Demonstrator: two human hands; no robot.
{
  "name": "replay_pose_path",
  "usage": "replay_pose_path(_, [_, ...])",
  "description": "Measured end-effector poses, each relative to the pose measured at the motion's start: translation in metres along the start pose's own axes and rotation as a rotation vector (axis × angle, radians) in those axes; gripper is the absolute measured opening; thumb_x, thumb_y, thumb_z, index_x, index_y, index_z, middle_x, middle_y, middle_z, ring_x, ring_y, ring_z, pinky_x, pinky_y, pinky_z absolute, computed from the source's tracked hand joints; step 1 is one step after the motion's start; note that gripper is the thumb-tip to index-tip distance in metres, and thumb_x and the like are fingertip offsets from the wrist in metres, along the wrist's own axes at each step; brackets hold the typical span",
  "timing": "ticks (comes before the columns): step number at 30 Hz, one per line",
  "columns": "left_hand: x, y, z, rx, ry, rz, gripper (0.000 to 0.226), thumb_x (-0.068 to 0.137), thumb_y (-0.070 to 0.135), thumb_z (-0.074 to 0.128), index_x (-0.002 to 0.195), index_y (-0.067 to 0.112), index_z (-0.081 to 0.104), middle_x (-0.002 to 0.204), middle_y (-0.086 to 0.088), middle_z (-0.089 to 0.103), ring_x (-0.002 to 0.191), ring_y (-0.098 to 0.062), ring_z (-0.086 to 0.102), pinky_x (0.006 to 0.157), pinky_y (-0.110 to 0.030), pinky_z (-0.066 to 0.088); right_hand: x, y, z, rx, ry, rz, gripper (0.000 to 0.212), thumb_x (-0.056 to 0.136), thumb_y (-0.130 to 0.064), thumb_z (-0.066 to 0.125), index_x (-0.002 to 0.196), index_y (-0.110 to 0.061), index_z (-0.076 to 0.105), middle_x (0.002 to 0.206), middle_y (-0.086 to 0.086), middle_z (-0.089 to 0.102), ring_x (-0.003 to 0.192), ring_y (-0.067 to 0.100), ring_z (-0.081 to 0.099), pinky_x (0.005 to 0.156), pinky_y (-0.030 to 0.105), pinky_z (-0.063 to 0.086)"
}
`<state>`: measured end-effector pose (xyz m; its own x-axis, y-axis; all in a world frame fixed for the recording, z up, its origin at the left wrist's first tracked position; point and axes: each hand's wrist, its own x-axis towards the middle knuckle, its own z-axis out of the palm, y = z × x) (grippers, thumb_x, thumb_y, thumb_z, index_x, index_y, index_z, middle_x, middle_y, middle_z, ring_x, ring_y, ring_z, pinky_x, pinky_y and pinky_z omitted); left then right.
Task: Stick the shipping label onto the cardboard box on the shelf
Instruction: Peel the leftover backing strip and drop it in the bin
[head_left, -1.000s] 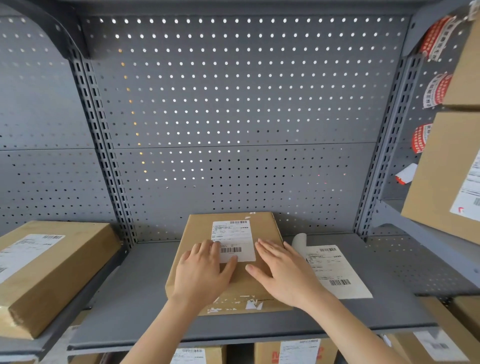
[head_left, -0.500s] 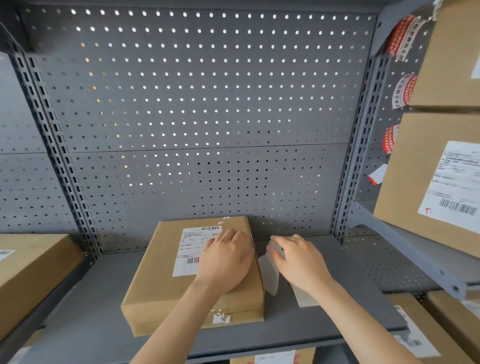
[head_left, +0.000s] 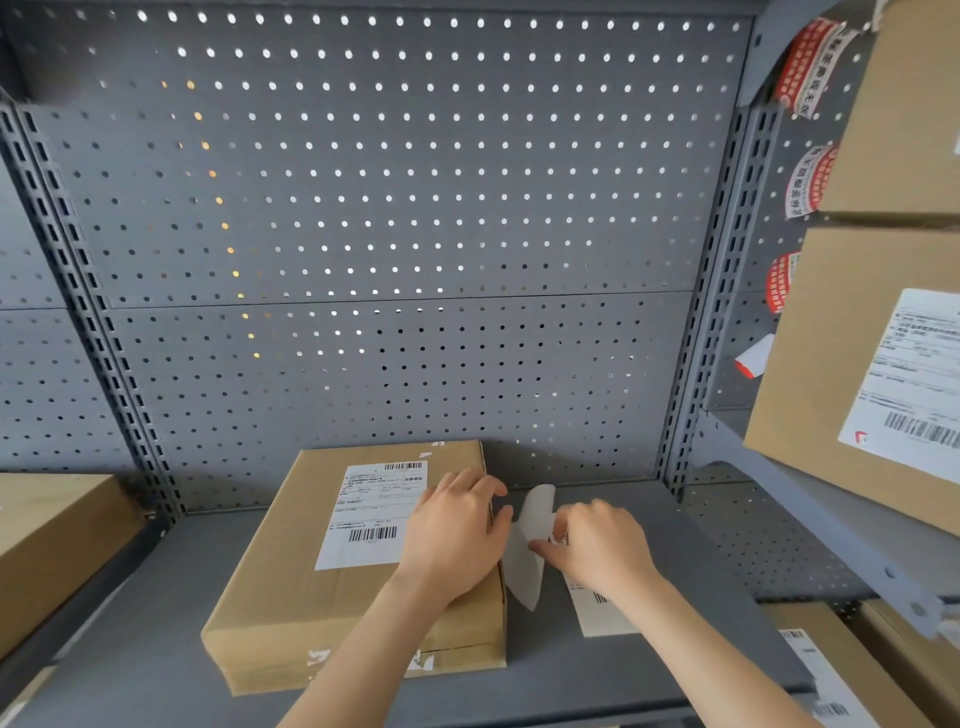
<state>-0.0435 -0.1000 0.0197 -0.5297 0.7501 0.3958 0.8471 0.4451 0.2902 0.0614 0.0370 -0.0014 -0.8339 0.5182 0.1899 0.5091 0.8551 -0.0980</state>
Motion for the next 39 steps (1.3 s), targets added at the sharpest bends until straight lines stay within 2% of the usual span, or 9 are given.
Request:
replay_pose_path(4, [0.001, -0.003, 0.002, -0.002, 0.011, 0.001, 0.031, 0.094, 0.037, 0.042, 0.118, 0.027, 0.058, 0.122, 0.011, 0.058, 0.113, -0.011, 0.049, 0.089, -0.026, 0.038, 0.005, -0.003, 0.010, -0.008, -0.040, 0.013, 0.054, 0.076, -0.072, 0.048, 0.060, -0.020, 0.047, 0.063, -0.001, 0.058, 0.065, 0.023, 0.056, 0.072, 0.032, 0.049])
replay_pose_path(9, [0.001, -0.007, 0.002, 0.001, 0.018, -0.004, 0.029, 0.093, 0.036, 0.043, 0.117, 0.027, 0.059, 0.122, 0.012, 0.057, 0.114, -0.011, 0.048, 0.088, -0.025, 0.036, 0.007, -0.006, 0.012, -0.026, -0.059, 0.028, 0.051, 0.078, -0.068, 0.049, 0.061, -0.020, 0.041, 0.066, -0.001, 0.053, 0.074, 0.023, 0.062, 0.064, 0.030, 0.041])
replay_pose_path(17, [0.001, -0.010, 0.000, 0.004, 0.024, -0.001, 0.030, 0.094, 0.036, 0.043, 0.118, 0.026, 0.058, 0.124, 0.012, 0.057, 0.113, -0.012, 0.050, 0.087, -0.025, 0.038, 0.008, -0.006, 0.013, -0.026, -0.107, 0.044, 0.035, 0.081, -0.044, 0.054, 0.061, -0.019, 0.042, 0.071, 0.002, 0.053, 0.067, 0.023, 0.048, 0.053, 0.027, 0.031])
replay_pose_path(21, [0.000, -0.010, 0.000, -0.003, 0.019, 0.006, 0.031, 0.094, 0.036, 0.043, 0.119, 0.026, 0.057, 0.124, 0.012, 0.057, 0.113, -0.013, 0.050, 0.087, -0.026, 0.038, 0.007, -0.007, 0.010, -0.002, -0.068, 0.025, 0.021, 0.084, -0.034, 0.051, 0.071, -0.019, 0.050, 0.066, 0.001, 0.048, 0.071, 0.024, 0.051, 0.064, 0.028, 0.036])
replay_pose_path(25, [0.000, -0.010, -0.001, -0.012, 0.030, 0.015, 0.031, 0.094, 0.035, 0.043, 0.119, 0.025, 0.057, 0.123, 0.011, 0.058, 0.112, -0.014, 0.051, 0.087, -0.026, 0.039, 0.007, -0.007, 0.008, 0.044, 0.047, 0.041, 0.018, 0.085, -0.028, 0.046, 0.070, -0.018, 0.050, 0.056, -0.004, 0.037, 0.066, 0.023, 0.046, 0.064, 0.028, 0.036])
replay_pose_path(28, [0.000, -0.010, -0.002, 0.006, 0.028, 0.011, 0.031, 0.093, 0.034, 0.043, 0.121, 0.025, 0.055, 0.121, 0.010, 0.058, 0.110, -0.015, 0.051, 0.085, -0.027, 0.039, 0.007, -0.007, 0.002, 0.070, 0.173, 0.046, 0.018, 0.087, -0.026, 0.046, 0.073, -0.018, 0.054, 0.059, -0.003, 0.046, 0.063, 0.021, 0.048, 0.061, 0.027, 0.032])
replay_pose_path(33, [0.002, -0.009, -0.009, 0.003, 0.036, -0.004, 0.036, 0.092, 0.035, 0.048, 0.126, 0.024, 0.047, 0.125, 0.008, 0.053, 0.113, -0.017, 0.051, 0.084, -0.029, 0.041, 0.009, -0.014, -0.013, 0.057, 0.429, 0.024, 0.022, 0.065, -0.018, 0.076, 0.055, -0.015, 0.056, 0.042, -0.006, 0.036, 0.038, 0.016, 0.033, 0.043, 0.018, 0.020])
replay_pose_path(36, [0.002, -0.010, -0.014, 0.002, 0.080, 0.008, 0.044, 0.091, 0.033, 0.049, 0.133, 0.025, 0.039, 0.131, 0.006, 0.049, 0.115, -0.018, 0.050, 0.079, -0.028, 0.041, 0.010, -0.019, -0.022, 0.048, 0.497, 0.010, 0.026, 0.063, -0.018, 0.080, 0.053, -0.016, 0.056, 0.036, -0.004, 0.043, 0.032, 0.016, 0.036, 0.039, 0.018, 0.030])
replay_pose_path(39, [0.002, -0.017, -0.019, -0.049, 0.122, 0.027, 0.060, 0.090, 0.033, 0.055, 0.144, 0.025, 0.028, 0.143, 0.007, 0.040, 0.125, -0.018, 0.044, 0.087, -0.031, 0.045, 0.011, -0.027, -0.031, 0.096, 0.591, -0.029, 0.019, 0.068, -0.016, 0.076, 0.059, -0.015, 0.060, 0.041, -0.001, 0.050, 0.034, 0.018, 0.039, 0.042, 0.022, 0.036])
